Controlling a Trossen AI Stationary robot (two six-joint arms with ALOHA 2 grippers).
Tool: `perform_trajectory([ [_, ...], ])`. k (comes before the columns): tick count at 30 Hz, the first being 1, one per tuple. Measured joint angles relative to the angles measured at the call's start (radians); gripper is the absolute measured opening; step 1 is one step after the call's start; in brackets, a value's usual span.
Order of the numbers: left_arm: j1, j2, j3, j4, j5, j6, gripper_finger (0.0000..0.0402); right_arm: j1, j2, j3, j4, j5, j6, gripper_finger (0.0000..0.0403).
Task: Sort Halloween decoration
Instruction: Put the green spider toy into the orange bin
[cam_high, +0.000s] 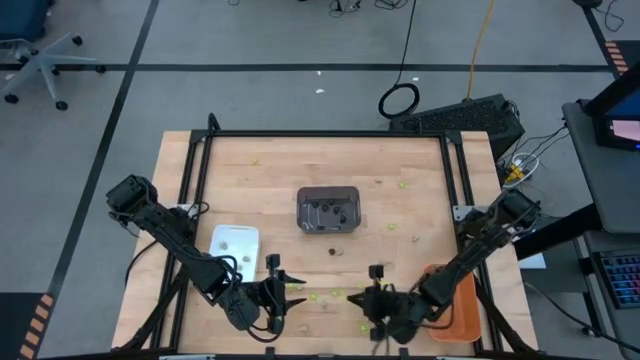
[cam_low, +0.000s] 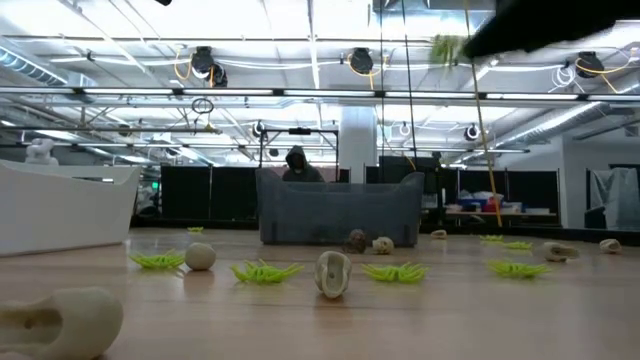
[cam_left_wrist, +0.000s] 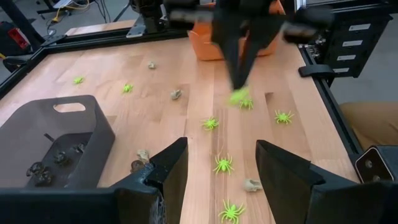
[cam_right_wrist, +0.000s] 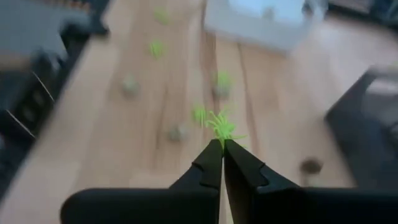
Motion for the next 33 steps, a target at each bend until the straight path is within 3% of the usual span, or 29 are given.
perform_trajectory([
  [12, 0.000, 0.000, 0.000, 0.008, 0.000, 0.000, 0.0187, 0.023, -0.011, -0.274, 0.876, -0.051, -0.274, 0.0000],
  [16, 0.000, 0.000, 0.000, 0.008, 0.000, 0.000, 0.0187, 0.011, -0.011, -0.334, 1.073, -0.041, -0.309, 0.0000],
  [27, 0.000, 0.000, 0.000, 0.008, 0.000, 0.000, 0.0187, -0.004, -0.012, -0.339, 1.107, -0.043, -0.338, 0.0000],
  [33, 0.000, 0.000, 0.000, 0.008, 0.000, 0.000, 0.0187, -0.004, -0.012, -0.338, 1.079, -0.049, -0.510, 0.0000],
])
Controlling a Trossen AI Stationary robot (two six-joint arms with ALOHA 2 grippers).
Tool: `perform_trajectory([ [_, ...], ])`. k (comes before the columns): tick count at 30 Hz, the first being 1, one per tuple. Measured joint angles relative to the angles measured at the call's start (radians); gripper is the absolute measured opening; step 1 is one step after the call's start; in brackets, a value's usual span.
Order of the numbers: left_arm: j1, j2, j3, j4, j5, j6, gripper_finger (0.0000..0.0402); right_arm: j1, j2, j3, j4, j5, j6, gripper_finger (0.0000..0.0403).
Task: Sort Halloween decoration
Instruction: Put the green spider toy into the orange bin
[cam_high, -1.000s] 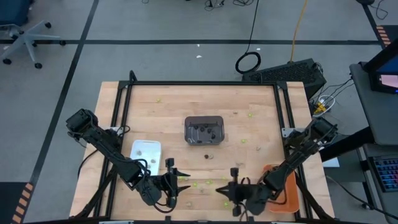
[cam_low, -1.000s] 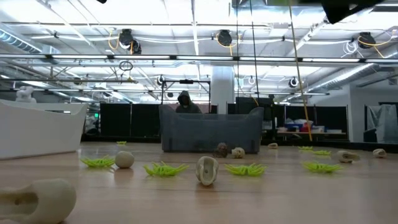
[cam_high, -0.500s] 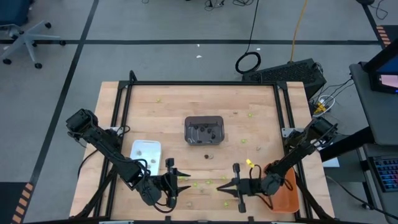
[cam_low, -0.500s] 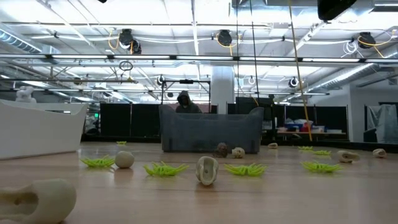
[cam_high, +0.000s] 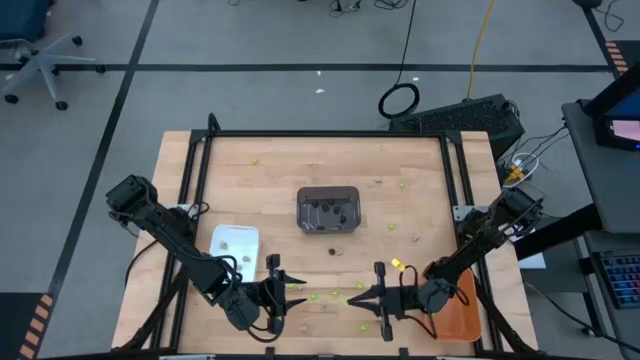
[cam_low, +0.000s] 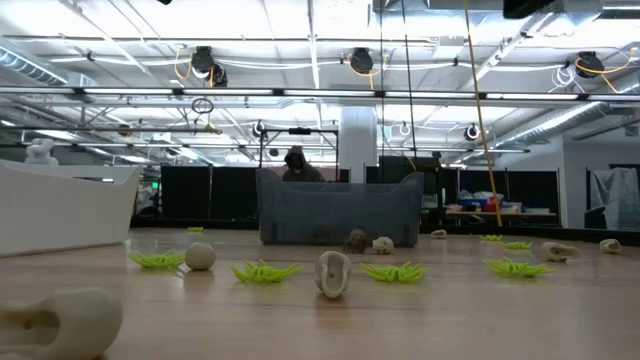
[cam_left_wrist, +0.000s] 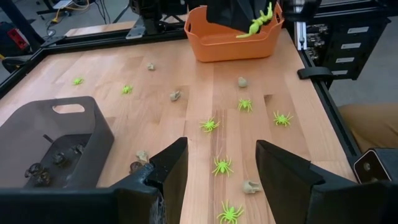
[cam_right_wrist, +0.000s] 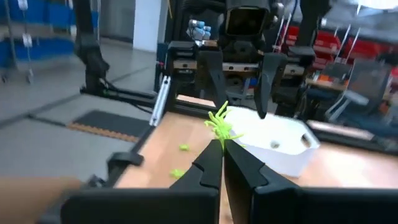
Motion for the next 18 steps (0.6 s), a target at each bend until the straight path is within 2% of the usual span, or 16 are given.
perform_trajectory([
  [11, 0.000, 0.000, 0.000, 0.000, 0.000, 0.000, 0.0187, 0.000, 0.000, 0.000, -0.010, 0.000, -0.476, 0.0000],
  [18, 0.000, 0.000, 0.000, 0.000, 0.000, 0.000, 0.0187, -0.003, 0.000, 0.000, -0.011, 0.000, -0.723, 0.0000],
])
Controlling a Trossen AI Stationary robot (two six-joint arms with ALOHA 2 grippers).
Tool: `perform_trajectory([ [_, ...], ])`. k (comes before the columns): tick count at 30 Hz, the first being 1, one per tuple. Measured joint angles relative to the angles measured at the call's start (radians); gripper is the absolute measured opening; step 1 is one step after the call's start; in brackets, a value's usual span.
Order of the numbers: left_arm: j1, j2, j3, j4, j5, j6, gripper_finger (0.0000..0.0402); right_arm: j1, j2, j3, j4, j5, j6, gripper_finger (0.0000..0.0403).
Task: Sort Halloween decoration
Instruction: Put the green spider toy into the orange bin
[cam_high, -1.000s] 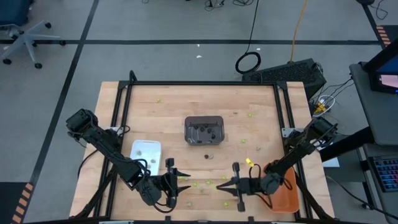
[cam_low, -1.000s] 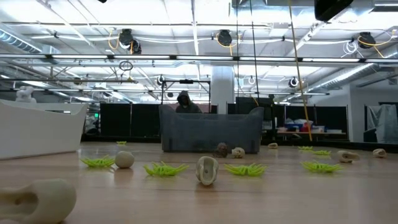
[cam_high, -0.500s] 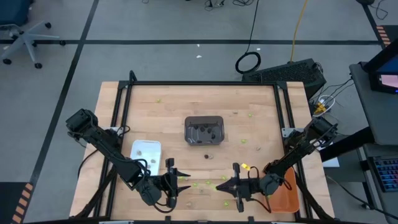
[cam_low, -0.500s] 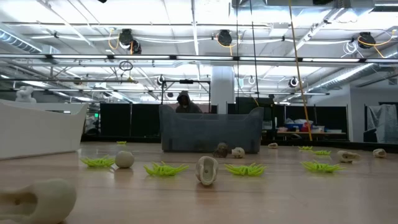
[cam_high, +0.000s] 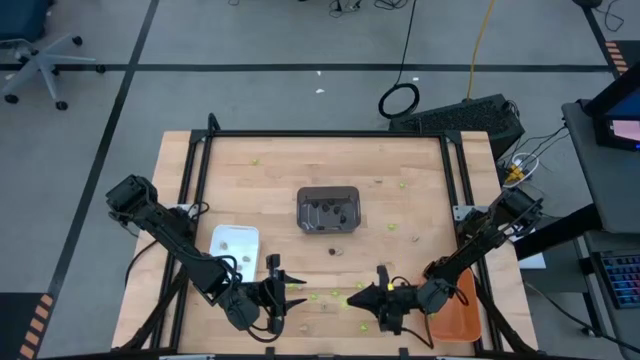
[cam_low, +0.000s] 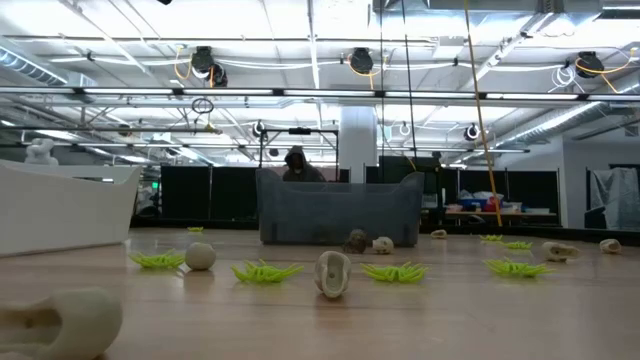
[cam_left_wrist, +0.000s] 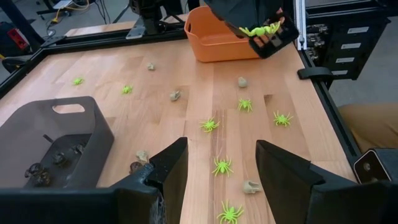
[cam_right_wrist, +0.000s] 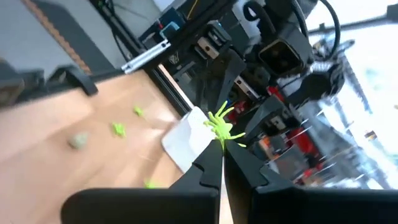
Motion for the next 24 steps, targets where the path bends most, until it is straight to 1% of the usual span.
perform_trajectory([
  [3, 0.000, 0.000, 0.000, 0.000, 0.000, 0.000, 0.0187, 0.000, 0.000, 0.000, 0.000, 0.000, -0.053, 0.0000],
  [7, 0.000, 0.000, 0.000, 0.000, 0.000, 0.000, 0.0187, 0.000, 0.000, 0.000, 0.000, 0.000, -0.061, 0.0000],
  [14, 0.000, 0.000, 0.000, 0.000, 0.000, 0.001, 0.0187, 0.000, 0.000, 0.000, 0.000, -0.003, 0.037, 0.0000],
  [18, 0.000, 0.000, 0.000, 0.000, 0.000, 0.000, 0.0187, 0.000, 0.000, 0.000, 0.001, -0.004, 0.206, 0.0000],
  [24, 0.000, 0.000, 0.000, 0.000, 0.000, 0.000, 0.0187, -0.006, 0.000, 0.000, 0.001, -0.004, 0.588, 0.0000],
])
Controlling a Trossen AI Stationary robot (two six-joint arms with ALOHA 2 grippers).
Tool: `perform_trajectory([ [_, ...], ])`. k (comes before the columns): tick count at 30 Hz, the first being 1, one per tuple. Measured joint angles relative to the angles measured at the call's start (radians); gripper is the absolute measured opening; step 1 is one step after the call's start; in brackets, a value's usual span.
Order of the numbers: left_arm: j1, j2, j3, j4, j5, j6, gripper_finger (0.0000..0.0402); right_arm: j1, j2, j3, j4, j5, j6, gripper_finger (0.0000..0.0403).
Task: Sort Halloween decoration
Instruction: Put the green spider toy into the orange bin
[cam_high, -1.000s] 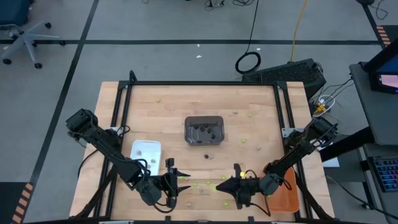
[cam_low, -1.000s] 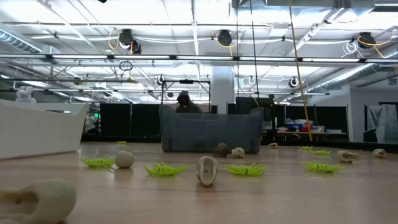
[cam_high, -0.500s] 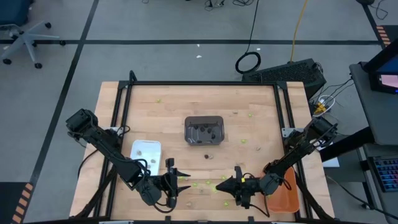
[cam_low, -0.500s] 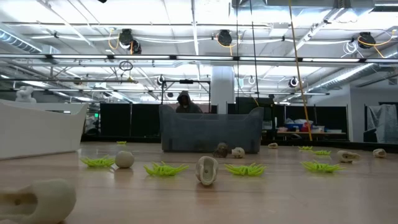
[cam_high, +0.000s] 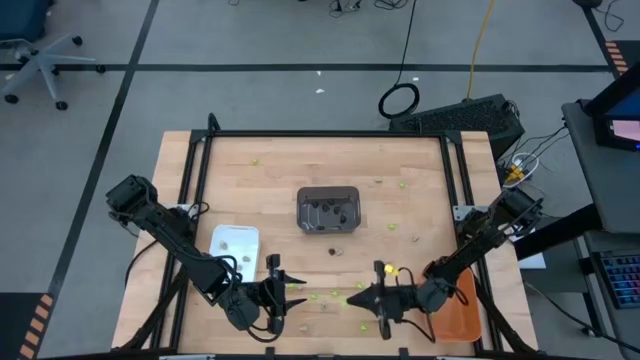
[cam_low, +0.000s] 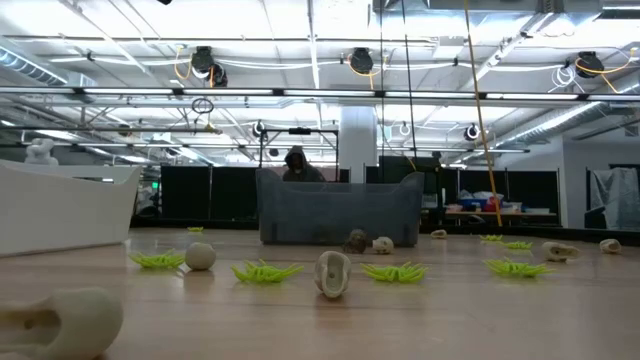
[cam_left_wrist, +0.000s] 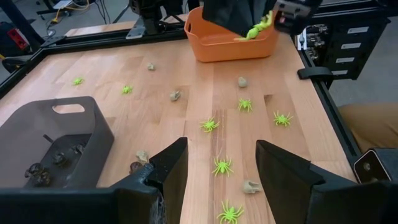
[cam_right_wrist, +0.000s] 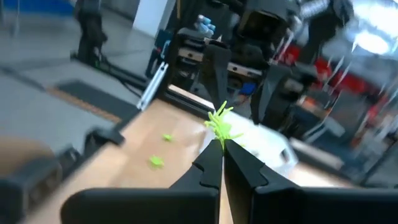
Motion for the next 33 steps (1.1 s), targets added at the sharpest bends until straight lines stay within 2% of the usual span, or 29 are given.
perform_trajectory([
  [5, 0.000, 0.000, 0.000, 0.001, 0.000, 0.000, 0.0187, -0.003, 0.000, 0.000, 0.000, 0.000, 0.255, 0.0000],
  [14, 0.000, 0.000, 0.000, 0.001, 0.000, -0.001, 0.0187, -0.014, 0.000, 0.000, 0.000, 0.000, 0.616, 0.0000],
  [19, 0.000, 0.000, 0.000, 0.001, 0.000, -0.001, 0.0187, -0.014, 0.000, 0.000, 0.000, 0.000, 0.661, 0.0000],
  [27, 0.000, 0.000, 0.000, 0.001, 0.000, -0.002, 0.0187, -0.013, -0.001, 0.000, -0.010, 0.002, 0.638, 0.0000],
  [30, 0.000, 0.000, 0.000, 0.001, 0.000, -0.001, 0.0187, -0.001, -0.036, 0.000, -0.089, 0.003, 0.658, 0.0000],
  [33, 0.000, 0.000, 0.000, 0.000, 0.000, -0.001, 0.0187, 0.015, -0.108, 0.001, -0.247, 0.008, 0.710, 0.0000],
])
